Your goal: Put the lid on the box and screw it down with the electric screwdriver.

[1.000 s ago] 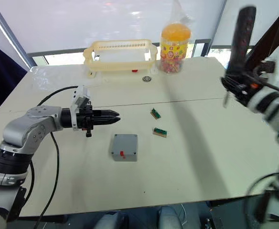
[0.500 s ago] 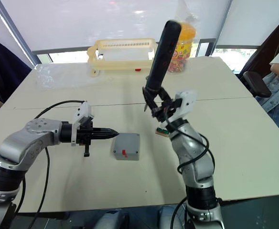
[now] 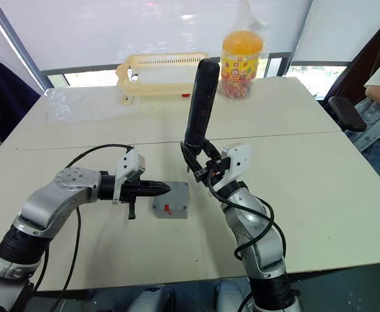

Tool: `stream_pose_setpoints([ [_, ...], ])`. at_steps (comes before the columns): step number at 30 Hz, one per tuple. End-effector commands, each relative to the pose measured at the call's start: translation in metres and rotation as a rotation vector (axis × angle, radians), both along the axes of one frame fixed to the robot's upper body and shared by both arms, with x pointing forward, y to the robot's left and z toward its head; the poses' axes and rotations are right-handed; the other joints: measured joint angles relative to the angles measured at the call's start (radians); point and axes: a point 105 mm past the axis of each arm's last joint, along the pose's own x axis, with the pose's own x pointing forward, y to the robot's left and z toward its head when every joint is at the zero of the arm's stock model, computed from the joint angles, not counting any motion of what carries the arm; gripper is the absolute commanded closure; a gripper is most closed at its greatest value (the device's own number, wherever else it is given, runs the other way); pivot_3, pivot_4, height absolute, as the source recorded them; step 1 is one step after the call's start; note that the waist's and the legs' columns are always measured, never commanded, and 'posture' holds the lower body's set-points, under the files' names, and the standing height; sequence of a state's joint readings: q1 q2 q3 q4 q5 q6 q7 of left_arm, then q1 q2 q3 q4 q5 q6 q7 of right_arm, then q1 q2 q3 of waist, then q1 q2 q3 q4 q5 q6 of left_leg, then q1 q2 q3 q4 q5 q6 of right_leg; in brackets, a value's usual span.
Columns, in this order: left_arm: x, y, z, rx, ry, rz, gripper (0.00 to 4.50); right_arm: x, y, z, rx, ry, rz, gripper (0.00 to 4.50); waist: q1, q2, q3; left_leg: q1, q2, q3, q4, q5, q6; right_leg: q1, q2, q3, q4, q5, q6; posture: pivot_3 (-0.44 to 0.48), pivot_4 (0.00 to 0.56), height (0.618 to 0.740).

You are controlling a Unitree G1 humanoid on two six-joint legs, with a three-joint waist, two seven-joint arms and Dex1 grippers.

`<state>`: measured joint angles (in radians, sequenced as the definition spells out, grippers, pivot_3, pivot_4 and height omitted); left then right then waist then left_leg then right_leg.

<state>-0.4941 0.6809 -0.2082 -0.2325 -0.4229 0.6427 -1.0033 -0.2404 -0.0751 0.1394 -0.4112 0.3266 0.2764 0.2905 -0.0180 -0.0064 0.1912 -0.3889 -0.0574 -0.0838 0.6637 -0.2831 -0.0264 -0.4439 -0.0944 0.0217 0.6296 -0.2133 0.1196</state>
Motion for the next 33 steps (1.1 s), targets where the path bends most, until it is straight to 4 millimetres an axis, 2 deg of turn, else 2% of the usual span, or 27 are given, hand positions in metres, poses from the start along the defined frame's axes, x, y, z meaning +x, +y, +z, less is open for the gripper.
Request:
stream_pose_setpoints([
  [1, 0.000, -0.001, -0.005, 0.010, -0.009, -0.019, 4.46, -0.016, 0.003, 0.023, 0.030, -0.108, 0.022, 2.78, 0.000, 0.000, 0.000, 0.000, 0.000, 0.000, 0.000, 0.000, 0.000, 0.000, 0.000, 0.000, 0.000, 0.000, 0.000, 0.000, 0.150, 0.740],
  [5, 0.001, -0.001, -0.014, 0.032, 0.003, -0.022, 4.46, -0.017, 0.004, 0.017, 0.015, -0.093, 0.023, 2.78, 0.000, 0.000, 0.000, 0.000, 0.000, 0.000, 0.000, 0.000, 0.000, 0.000, 0.000, 0.000, 0.000, 0.000, 0.000, 0.000, 0.150, 0.740],
  [20, -0.002, -0.003, -0.013, 0.025, 0.010, -0.030, 4.46, -0.014, 0.004, 0.004, -0.006, -0.070, 0.009, 2.78, 0.000, 0.000, 0.000, 0.001, 0.000, 0.000, 0.000, 0.000, 0.000, 0.001, 0.000, 0.000, 0.000, 0.000, 0.000, 0.000, 0.150, 0.740],
  [33, -0.002, -0.004, -0.015, 0.028, 0.011, -0.021, 4.46, -0.009, 0.006, 0.001, -0.003, -0.071, -0.002, 2.78, 0.000, -0.001, -0.001, 0.002, 0.000, 0.000, 0.000, 0.000, 0.000, 0.001, 0.000, 0.000, 0.000, 0.000, 0.000, 0.000, 0.150, 0.740],
])
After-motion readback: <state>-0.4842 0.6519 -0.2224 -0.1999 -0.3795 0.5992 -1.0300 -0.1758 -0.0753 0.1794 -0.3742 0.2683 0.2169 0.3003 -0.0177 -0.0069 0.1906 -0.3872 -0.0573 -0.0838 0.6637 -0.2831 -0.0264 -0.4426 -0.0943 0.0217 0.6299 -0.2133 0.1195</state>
